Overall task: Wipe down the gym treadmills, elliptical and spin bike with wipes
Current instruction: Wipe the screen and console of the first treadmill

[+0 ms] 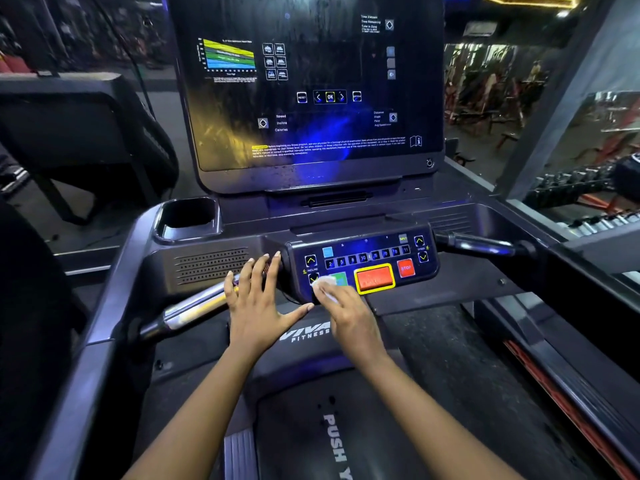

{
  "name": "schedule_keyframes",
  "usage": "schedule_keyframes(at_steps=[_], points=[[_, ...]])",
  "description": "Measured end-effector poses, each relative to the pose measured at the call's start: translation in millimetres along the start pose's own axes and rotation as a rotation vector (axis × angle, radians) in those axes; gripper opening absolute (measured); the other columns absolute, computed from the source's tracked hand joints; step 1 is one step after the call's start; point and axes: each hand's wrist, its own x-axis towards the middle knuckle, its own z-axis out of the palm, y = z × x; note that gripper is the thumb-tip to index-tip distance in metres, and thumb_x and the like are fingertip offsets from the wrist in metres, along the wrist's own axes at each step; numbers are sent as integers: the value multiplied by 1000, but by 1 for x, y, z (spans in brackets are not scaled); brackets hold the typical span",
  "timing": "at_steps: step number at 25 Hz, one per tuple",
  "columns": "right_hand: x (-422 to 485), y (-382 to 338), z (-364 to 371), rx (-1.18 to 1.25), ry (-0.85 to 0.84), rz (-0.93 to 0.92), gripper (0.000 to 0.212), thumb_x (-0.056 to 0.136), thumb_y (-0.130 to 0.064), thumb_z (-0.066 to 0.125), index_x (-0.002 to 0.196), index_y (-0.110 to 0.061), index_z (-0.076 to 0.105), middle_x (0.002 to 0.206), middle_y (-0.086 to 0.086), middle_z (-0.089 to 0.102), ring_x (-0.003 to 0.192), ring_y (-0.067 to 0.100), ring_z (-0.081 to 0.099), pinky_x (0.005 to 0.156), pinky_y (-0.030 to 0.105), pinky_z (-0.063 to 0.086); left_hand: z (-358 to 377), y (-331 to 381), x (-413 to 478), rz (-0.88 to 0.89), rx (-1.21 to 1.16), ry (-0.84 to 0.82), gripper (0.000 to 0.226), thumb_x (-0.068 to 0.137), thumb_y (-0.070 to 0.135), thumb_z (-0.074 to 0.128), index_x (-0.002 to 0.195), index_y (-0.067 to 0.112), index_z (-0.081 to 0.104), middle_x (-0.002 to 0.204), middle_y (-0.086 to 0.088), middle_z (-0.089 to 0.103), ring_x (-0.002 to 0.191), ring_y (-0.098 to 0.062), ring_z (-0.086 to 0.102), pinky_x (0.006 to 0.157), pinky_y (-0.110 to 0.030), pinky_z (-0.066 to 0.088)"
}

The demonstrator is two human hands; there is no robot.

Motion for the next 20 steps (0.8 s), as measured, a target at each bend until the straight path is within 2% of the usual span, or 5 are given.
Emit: schedule_keyframes(at_steps=[5,8,11,15,20], points=[[2,15,-21,63,67,47,47,67,18,62,108,-6,69,105,5,68,98,17,58,88,23,46,-1,1,0,-9,-1,2,99,73,88,15,140,19,38,134,-6,49,129,-24,34,108,-48,10],[36,25,-20,7,85,115,45,68,18,60,106,-2,68,104,11,68,92,27,63,77,34,54,-1,0,-1,4,9,1,98,73,87,14,140,19,37,134,-5,49,129,-24,34,108,-49,12],[16,18,-12,-51,39,88,49,62,17,62,105,-3,69,101,10,69,84,26,64,62,30,56,0,0,0,3,4,-9,99,73,88,14,141,20,35,135,-6,49,130,-23,33,108,-49,12],[-19,10,-22,28,-5,53,48,67,17,61,108,-7,69,105,3,68,95,16,57,76,30,54,-5,2,0,56,-70,19,101,71,89,22,147,22,26,148,-7,35,140,-25,18,113,-45,-10],[7,42,-44,-4,204,438,39,76,16,55,109,0,67,108,13,68,101,26,62,97,19,40,-7,32,20,322,6,-6,104,63,80,38,147,22,20,153,-10,28,143,-28,11,112,-50,-2]])
